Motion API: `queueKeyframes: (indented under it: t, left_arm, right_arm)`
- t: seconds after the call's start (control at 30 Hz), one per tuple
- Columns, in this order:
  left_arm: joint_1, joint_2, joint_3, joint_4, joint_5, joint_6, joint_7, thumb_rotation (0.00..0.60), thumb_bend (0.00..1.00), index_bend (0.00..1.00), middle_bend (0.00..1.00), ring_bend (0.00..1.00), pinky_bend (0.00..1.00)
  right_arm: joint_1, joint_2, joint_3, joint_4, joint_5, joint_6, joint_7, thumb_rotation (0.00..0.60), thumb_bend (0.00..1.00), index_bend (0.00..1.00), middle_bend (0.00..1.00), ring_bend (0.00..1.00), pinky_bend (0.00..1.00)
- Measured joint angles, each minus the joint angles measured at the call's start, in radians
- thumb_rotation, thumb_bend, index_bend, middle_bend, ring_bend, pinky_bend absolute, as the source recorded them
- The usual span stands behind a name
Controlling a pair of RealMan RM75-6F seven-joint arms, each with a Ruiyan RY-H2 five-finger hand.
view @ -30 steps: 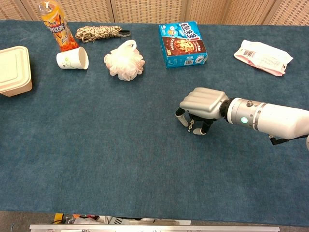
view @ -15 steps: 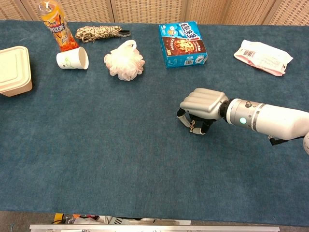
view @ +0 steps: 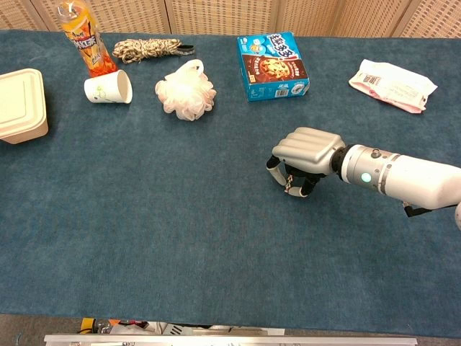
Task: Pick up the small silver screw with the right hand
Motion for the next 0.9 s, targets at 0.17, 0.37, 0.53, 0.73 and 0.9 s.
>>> queueKeyframes:
  t: [0.17,0.37,0.53,0.73,0.9]
  left_arm:
    - [-0.002,0.000,0.001,0.001,0.004,-0.002,0.002,0.600,0.32,0.03,0.13,0.13,0.03]
    - [-0.005,0.002,0.000,-0.009,0.012,-0.002,0.011,0.600,0.32,0.03,0.13,0.13,0.03]
    - [-0.008,0.003,0.003,-0.021,0.019,-0.006,0.028,0.600,0.32,0.03,0.13,0.13,0.03]
    - [-0.011,0.003,0.008,-0.040,0.032,-0.009,0.052,0.600,0.32,0.03,0.13,0.13,0.03]
    - [-0.007,0.003,0.015,-0.047,0.039,-0.006,0.061,0.600,0.32,0.03,0.13,0.13,0.03]
  right_arm:
    - [-0.031,0.019,0.004,-0.024,-0.007,0.063,0.041,0.600,0.37,0.70,1.00,1.00,1.00]
    - [-0.076,0.059,0.019,-0.061,-0.027,0.149,0.135,0.600,0.39,0.71,1.00,1.00,1.00]
    - [-0.115,0.111,0.029,-0.086,-0.034,0.194,0.235,0.600,0.39,0.72,1.00,1.00,1.00]
    - [-0.151,0.148,0.034,-0.081,-0.028,0.211,0.339,0.600,0.39,0.72,1.00,1.00,1.00]
    - [-0.164,0.150,0.038,-0.047,-0.011,0.184,0.434,0.600,0.39,0.72,1.00,1.00,1.00]
